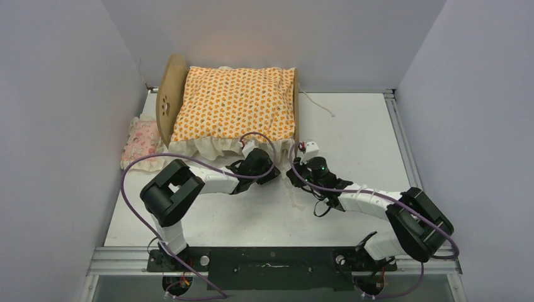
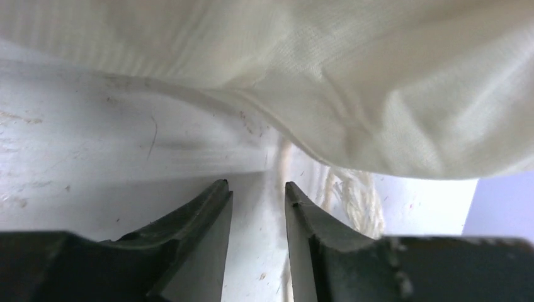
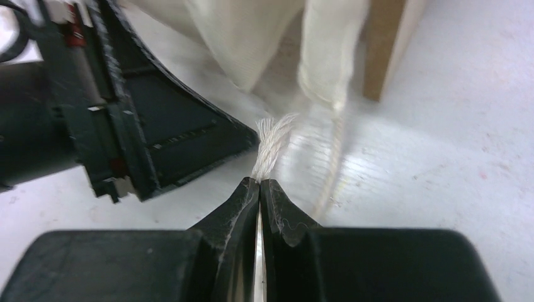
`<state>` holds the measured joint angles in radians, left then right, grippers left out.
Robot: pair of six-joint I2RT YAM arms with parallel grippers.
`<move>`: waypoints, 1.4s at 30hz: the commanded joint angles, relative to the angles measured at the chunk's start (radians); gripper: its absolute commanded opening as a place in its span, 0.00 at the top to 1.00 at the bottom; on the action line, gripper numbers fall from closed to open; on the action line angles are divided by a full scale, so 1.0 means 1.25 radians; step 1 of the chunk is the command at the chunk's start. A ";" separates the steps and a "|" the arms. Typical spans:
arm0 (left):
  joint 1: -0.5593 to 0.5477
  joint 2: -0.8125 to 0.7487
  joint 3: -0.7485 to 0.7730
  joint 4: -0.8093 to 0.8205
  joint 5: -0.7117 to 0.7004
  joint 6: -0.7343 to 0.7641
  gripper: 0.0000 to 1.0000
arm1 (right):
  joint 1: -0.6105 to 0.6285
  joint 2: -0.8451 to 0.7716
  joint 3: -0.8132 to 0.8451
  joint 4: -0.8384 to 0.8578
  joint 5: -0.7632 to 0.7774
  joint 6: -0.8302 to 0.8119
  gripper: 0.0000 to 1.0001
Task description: Set up the pet bed
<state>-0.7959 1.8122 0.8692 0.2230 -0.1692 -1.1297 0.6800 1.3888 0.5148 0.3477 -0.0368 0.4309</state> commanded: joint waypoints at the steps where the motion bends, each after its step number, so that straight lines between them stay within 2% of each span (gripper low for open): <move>1: 0.001 -0.068 -0.010 -0.056 0.009 0.074 0.62 | -0.006 -0.037 -0.005 0.112 -0.082 -0.005 0.95; 5: 0.016 -0.173 -0.026 -0.096 0.007 0.124 0.51 | -0.010 -0.053 -0.012 0.129 -0.109 -0.044 0.95; 12: 0.031 -0.285 0.004 -0.153 0.027 0.135 0.41 | -0.013 -0.069 -0.015 0.128 -0.144 -0.096 0.95; 19: 0.024 -0.202 0.100 -0.190 0.085 0.073 0.40 | -0.013 -0.075 -0.025 0.141 -0.167 -0.102 0.95; 31: -0.013 -0.097 0.187 -0.318 0.046 0.041 0.42 | -0.012 -0.080 -0.021 0.144 -0.173 -0.101 0.95; 33: -0.017 -0.088 0.188 -0.309 0.055 0.035 0.46 | -0.012 -0.080 -0.023 0.147 -0.173 -0.102 0.95; 35: -0.023 -0.082 0.184 -0.290 0.066 0.026 0.55 | -0.012 -0.080 -0.024 0.146 -0.172 -0.102 0.95; 37: -0.027 -0.079 0.181 -0.273 0.069 0.022 0.73 | -0.013 -0.080 -0.026 0.147 -0.172 -0.102 0.95; 39: -0.028 -0.083 0.170 -0.244 0.073 0.021 0.98 | -0.013 -0.080 -0.028 0.146 -0.173 -0.102 0.95; 42: -0.029 -0.097 0.151 -0.199 0.068 0.024 1.00 | -0.013 -0.090 -0.027 0.123 -0.164 -0.097 0.95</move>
<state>-0.8246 1.7046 1.0603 -0.1192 -0.0906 -1.0969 0.6727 1.3281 0.4805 0.4622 -0.2451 0.3210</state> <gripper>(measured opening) 0.016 0.062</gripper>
